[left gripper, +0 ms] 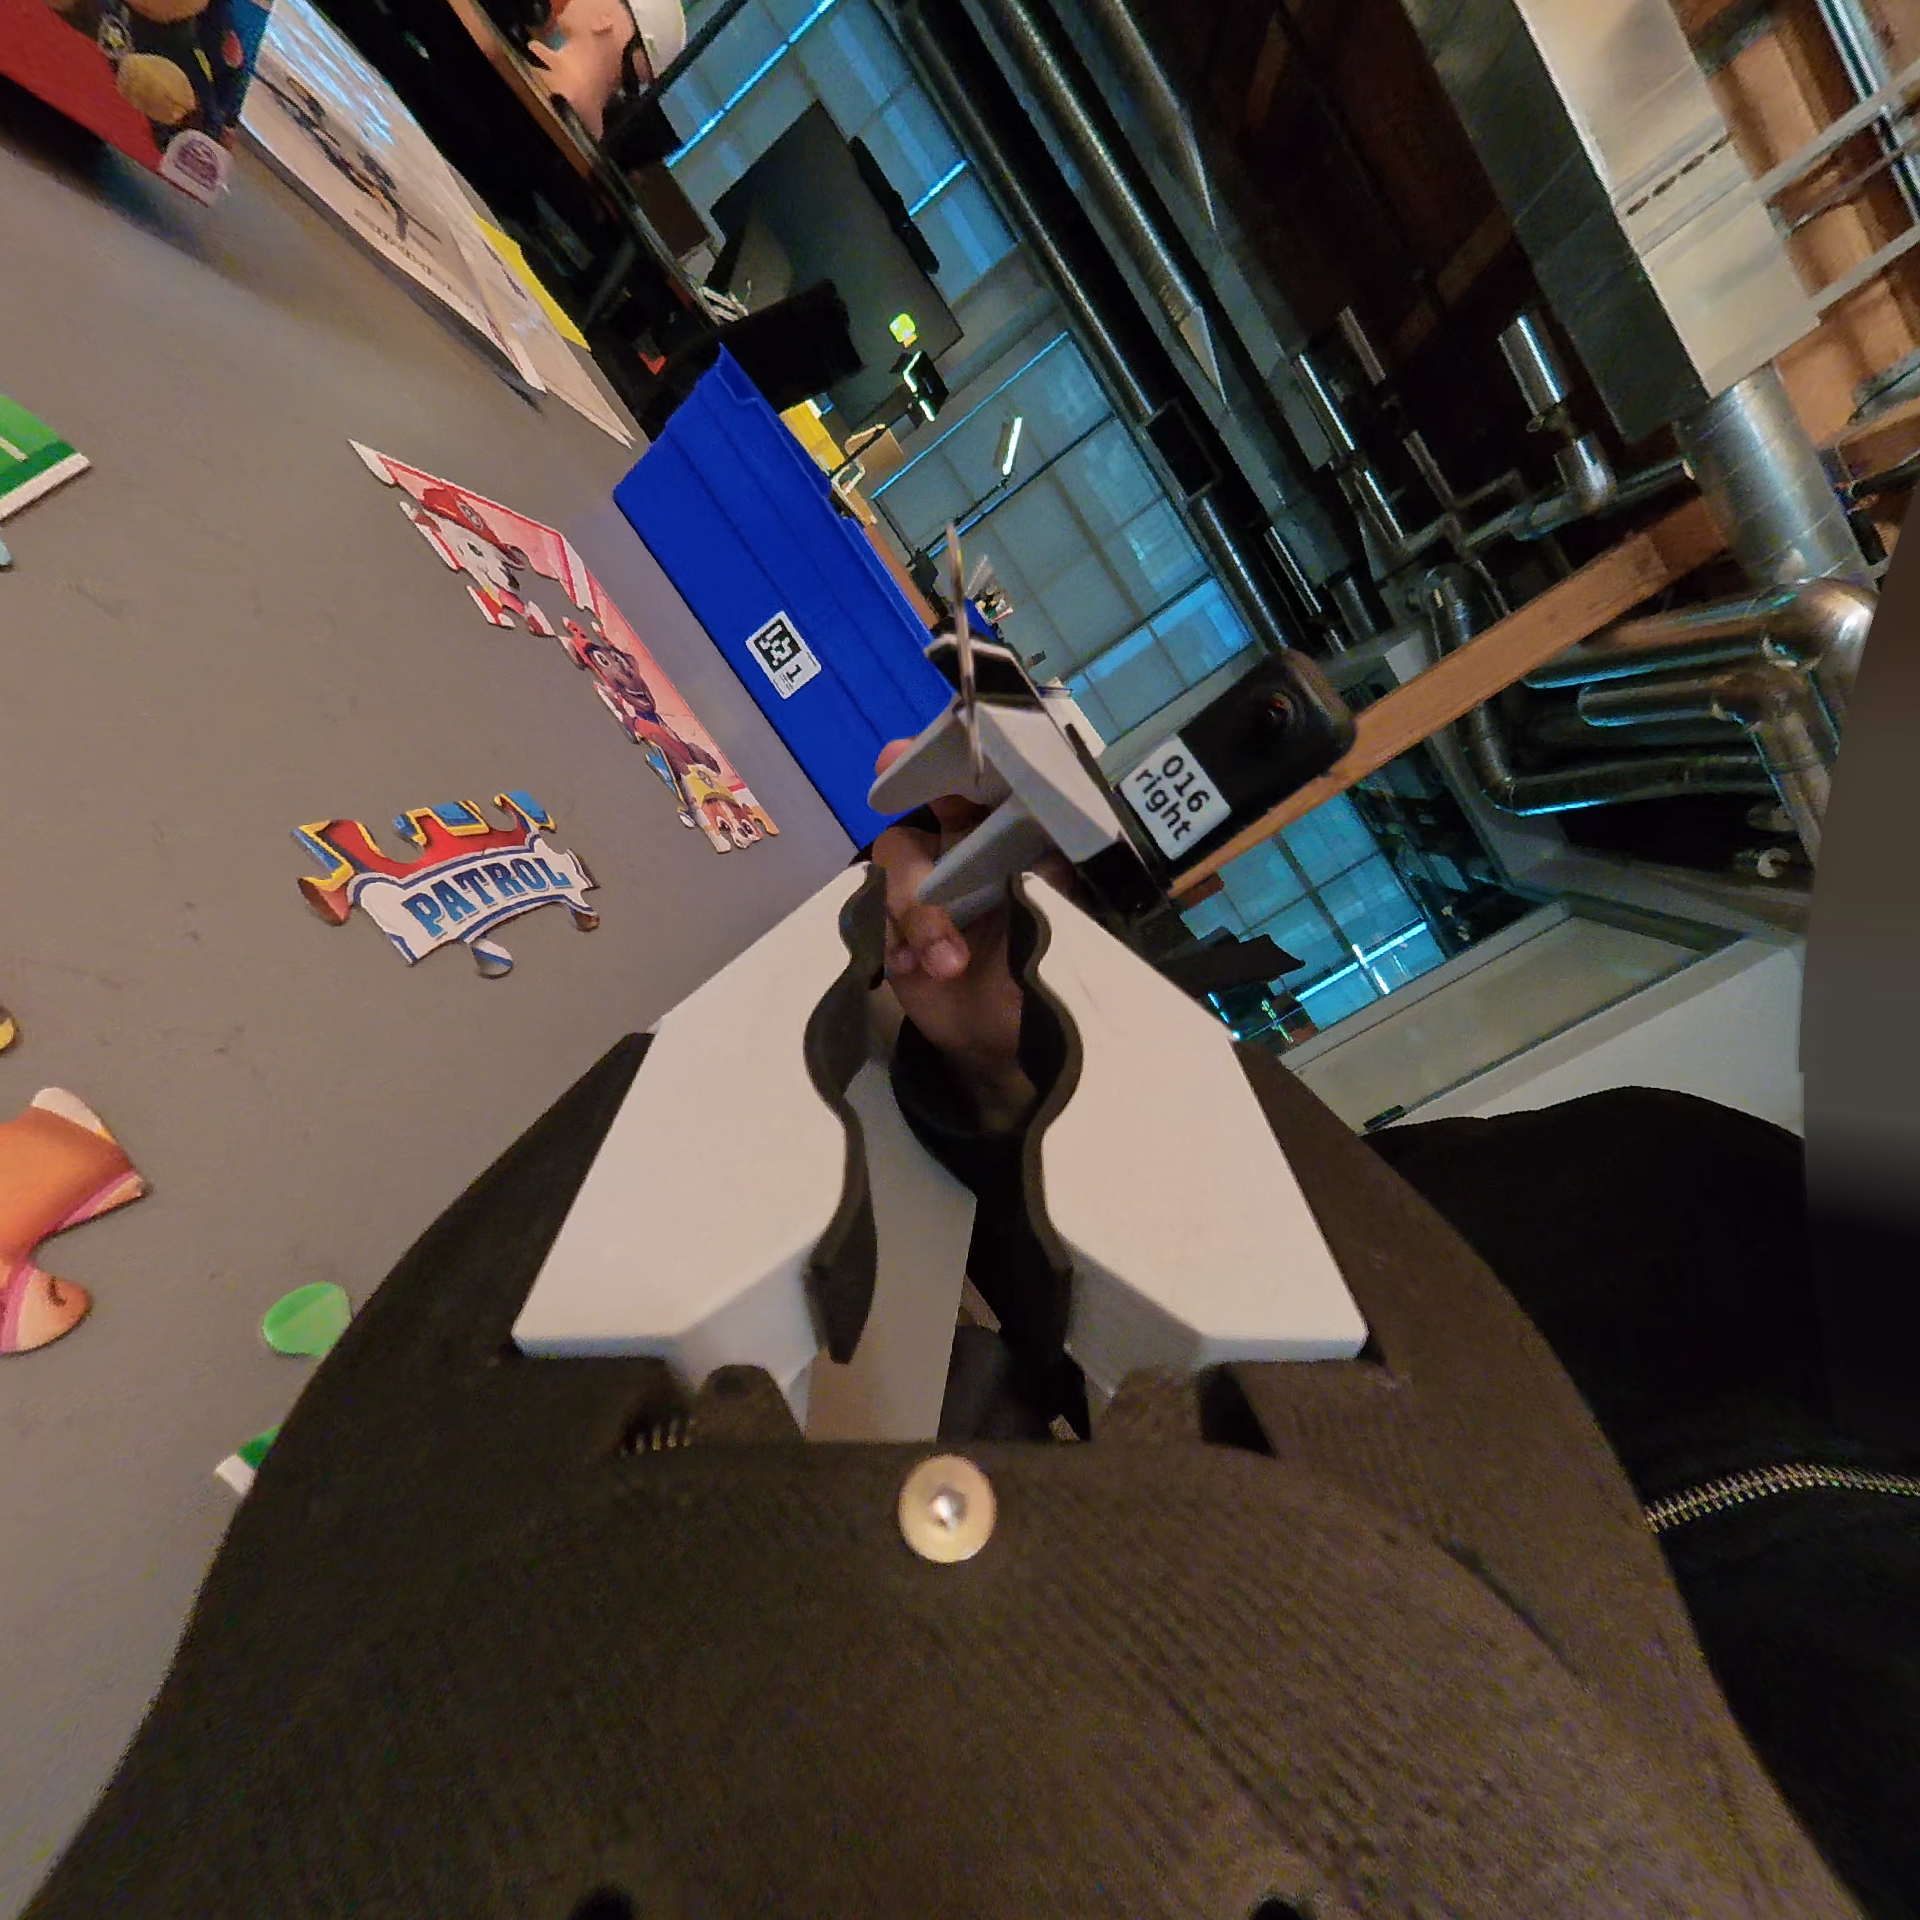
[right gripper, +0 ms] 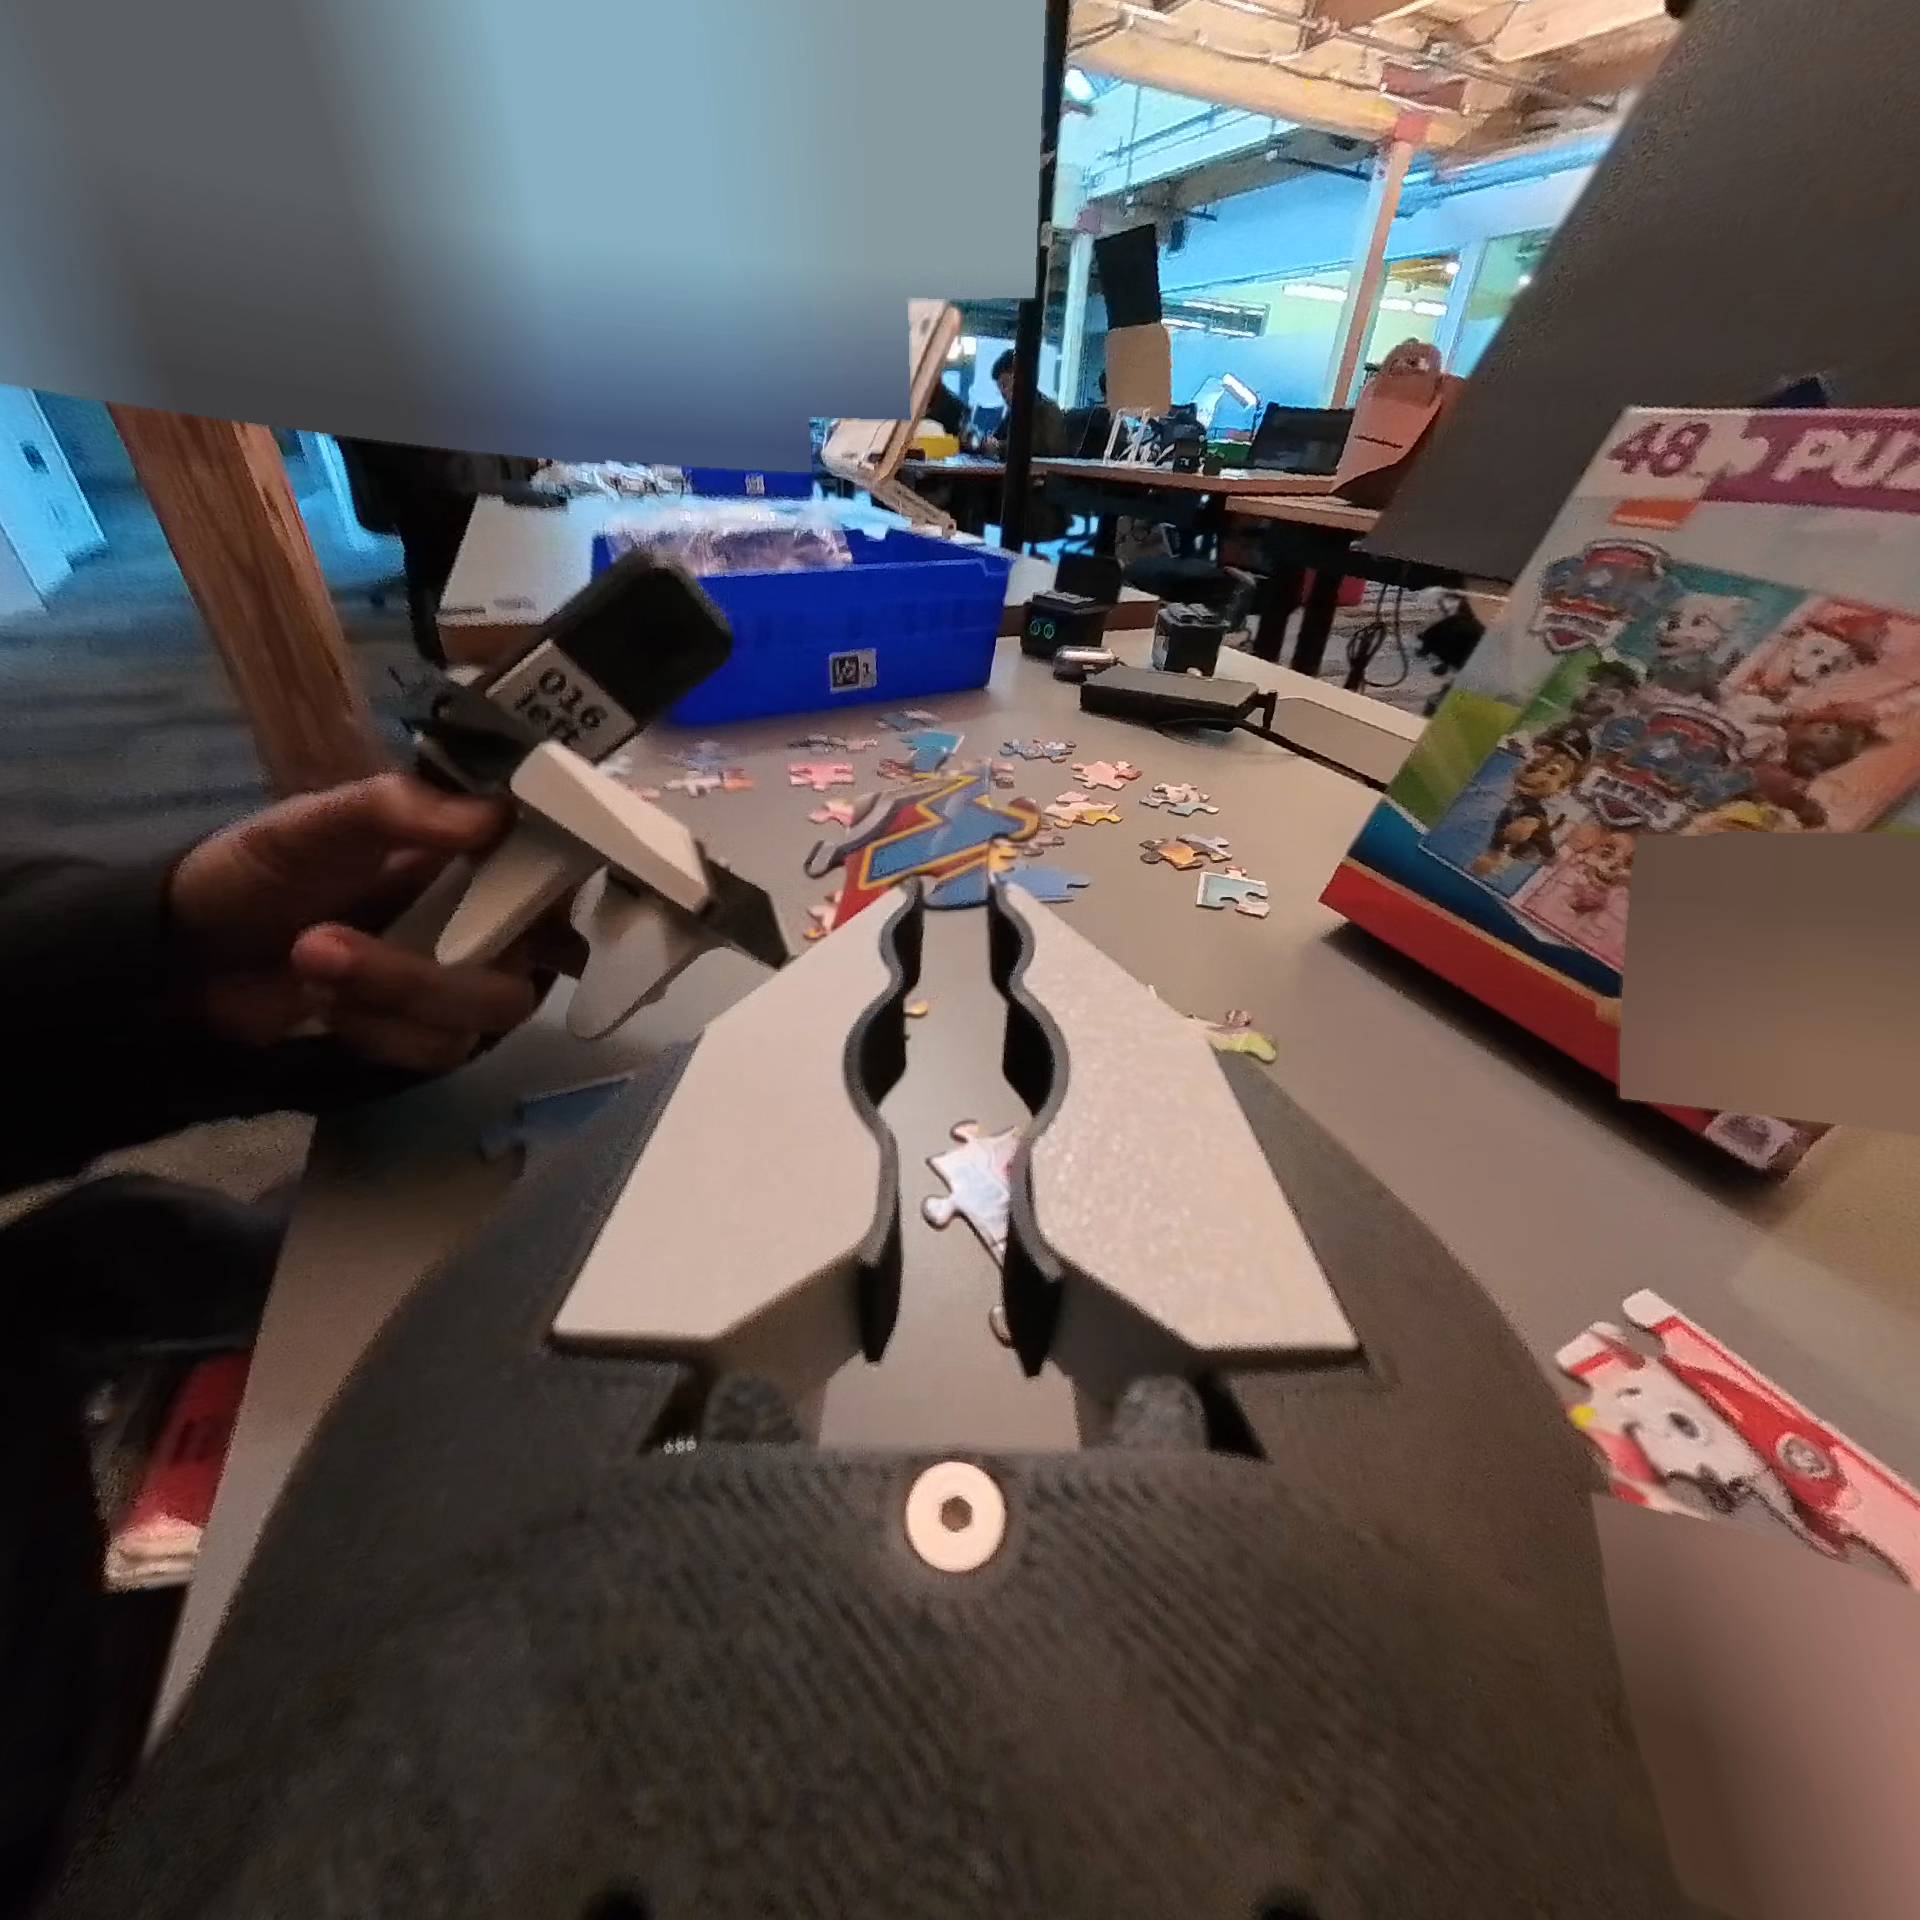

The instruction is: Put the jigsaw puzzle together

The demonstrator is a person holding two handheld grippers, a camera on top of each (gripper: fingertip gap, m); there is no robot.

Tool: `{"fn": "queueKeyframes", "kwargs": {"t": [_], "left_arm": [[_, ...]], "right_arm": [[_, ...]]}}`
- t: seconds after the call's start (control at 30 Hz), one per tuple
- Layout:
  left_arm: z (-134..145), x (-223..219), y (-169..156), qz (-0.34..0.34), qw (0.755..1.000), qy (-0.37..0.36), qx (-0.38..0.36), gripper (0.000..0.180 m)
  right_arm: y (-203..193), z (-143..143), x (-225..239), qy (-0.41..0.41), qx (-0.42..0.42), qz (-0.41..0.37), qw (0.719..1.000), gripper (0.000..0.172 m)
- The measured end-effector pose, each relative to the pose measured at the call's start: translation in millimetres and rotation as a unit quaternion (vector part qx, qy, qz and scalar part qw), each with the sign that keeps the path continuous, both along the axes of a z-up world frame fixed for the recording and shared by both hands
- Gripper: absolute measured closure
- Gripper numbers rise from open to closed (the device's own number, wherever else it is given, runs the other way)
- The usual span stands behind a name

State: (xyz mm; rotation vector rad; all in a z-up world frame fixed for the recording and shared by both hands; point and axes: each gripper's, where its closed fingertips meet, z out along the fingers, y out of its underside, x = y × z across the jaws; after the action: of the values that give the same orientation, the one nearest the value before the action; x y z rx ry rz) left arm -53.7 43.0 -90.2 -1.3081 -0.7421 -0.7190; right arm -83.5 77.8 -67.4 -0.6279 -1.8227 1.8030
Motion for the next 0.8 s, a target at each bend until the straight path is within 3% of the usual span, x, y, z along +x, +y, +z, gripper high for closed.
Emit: {"fn": "queueKeyframes", "kwargs": {"t": [0.17, 0.8], "left_arm": [[0.7, -0.9, -1.8, 0.003, 1.0, 0.004, 0.0, 0.162], [3.3, 4.1, 0.2, -0.009, 1.0, 0.01, 0.008, 0.168]], "right_arm": [[6.6, 4.6, 0.8, -0.029, -0.047, 0.024, 0.998, 0.161], [-5.0, -2.5, 8.1, -0.02, -0.01, 0.046, 0.999, 0.161]]}}
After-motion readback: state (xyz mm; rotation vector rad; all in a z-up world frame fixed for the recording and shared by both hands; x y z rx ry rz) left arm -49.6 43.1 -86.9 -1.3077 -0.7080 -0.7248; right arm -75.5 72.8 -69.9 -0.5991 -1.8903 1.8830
